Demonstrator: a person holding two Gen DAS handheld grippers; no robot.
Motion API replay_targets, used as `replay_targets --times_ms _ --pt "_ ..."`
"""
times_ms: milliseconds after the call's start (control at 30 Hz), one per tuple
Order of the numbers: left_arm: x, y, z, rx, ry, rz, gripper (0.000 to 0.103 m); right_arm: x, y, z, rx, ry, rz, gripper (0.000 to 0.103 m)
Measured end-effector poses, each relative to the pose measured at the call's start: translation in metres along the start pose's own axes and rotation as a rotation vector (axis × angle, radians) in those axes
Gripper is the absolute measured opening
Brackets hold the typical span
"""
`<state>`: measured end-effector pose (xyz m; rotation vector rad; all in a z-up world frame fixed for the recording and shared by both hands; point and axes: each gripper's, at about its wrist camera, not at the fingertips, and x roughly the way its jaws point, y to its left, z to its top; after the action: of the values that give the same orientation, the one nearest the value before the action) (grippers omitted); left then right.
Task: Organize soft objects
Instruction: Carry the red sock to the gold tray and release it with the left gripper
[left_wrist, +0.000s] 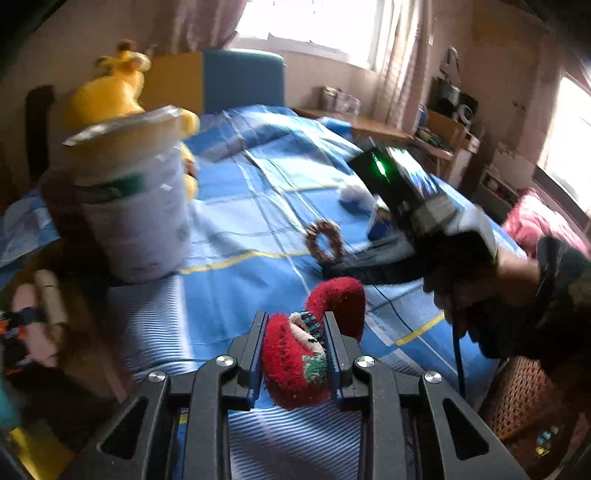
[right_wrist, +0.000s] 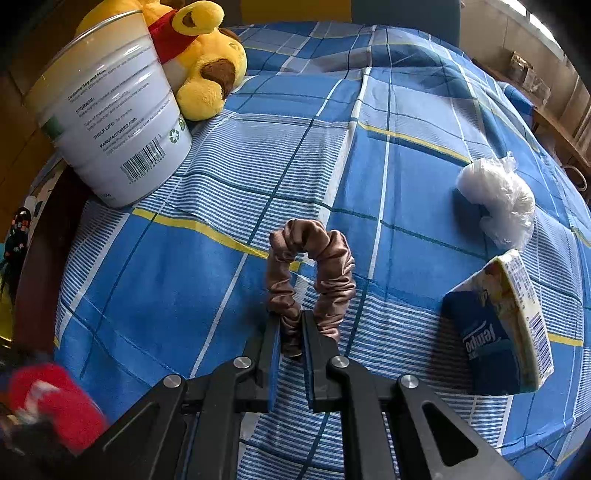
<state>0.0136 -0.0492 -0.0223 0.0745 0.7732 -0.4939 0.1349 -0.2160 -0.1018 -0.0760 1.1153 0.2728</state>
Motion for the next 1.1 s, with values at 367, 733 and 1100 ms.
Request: replay_targets --times_ms 367,733,1100 --pt "-0.071 0.079 0.004 -0.166 -0.108 0.272 0.029 0.0 0.004 -0.002 0.042 -0.012 0.008 0.01" --pt "-0.095 0.156 -0.036 -0.317 -0.063 0.487 0.029 -0.001 0.008 -0.001 0.001 -0.025 -0.032 0.01" --pt "-0.1 0.201 -0.081 -0.425 0.004 0.58 0.036 -0.001 0.016 -0.003 -0.009 -0.039 -0.074 0.009"
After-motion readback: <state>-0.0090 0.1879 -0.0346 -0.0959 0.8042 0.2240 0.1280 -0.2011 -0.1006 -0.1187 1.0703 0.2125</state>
